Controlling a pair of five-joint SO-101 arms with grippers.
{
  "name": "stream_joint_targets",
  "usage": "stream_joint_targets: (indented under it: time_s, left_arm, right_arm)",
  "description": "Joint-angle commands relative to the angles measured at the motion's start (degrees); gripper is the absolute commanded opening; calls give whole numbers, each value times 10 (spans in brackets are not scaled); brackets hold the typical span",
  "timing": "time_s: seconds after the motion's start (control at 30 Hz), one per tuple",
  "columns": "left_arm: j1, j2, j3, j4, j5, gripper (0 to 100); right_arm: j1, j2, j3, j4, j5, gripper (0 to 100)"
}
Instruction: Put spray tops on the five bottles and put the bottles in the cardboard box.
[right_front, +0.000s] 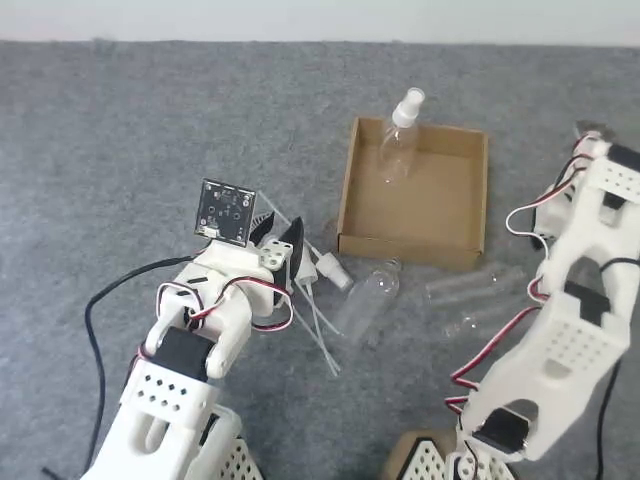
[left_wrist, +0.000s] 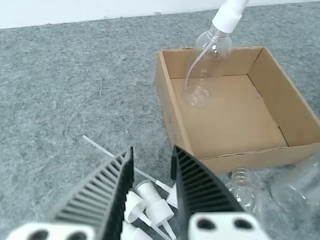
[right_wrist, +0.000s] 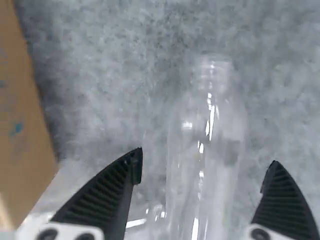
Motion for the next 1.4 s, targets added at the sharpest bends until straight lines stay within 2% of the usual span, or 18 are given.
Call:
stream_joint_targets:
  time_s: [0.0,0.1,0.33,0.5,0.6,0.73,0.87,1.1,1.27,1.37]
  left_arm:
    - [0,-8,-4,-14,-9,109]
    - [0,-8,-4,-14,-9,109]
    - [-4,-8,-6,-14,-9,109]
    - [-17,-3,-25,2,-9,109]
    - [-34,-3,-65,49,-10,109]
    - [-47,13,-130,118,-48,109]
    - [-47,133,-231,191,-80,109]
    - [-47,411,-400,315,-164,108]
    - [-48,518,-428,322,-195,111]
    - [-56,565,-430,295,-171,112]
  right_arm:
    - [10,15,-32,-29,7,308]
    - [19,40,-32,-49,14,203]
    - [80,50,-34,-58,128,2]
    - [126,22,-32,-22,214,6]
    - [145,6,-32,7,258,6]
    - [187,-4,-32,12,302,6]
    - [221,-1,-32,14,334,6]
    - [236,-6,-32,11,335,6]
    - [236,-6,-32,10,335,7]
    - [232,-7,-32,10,331,7]
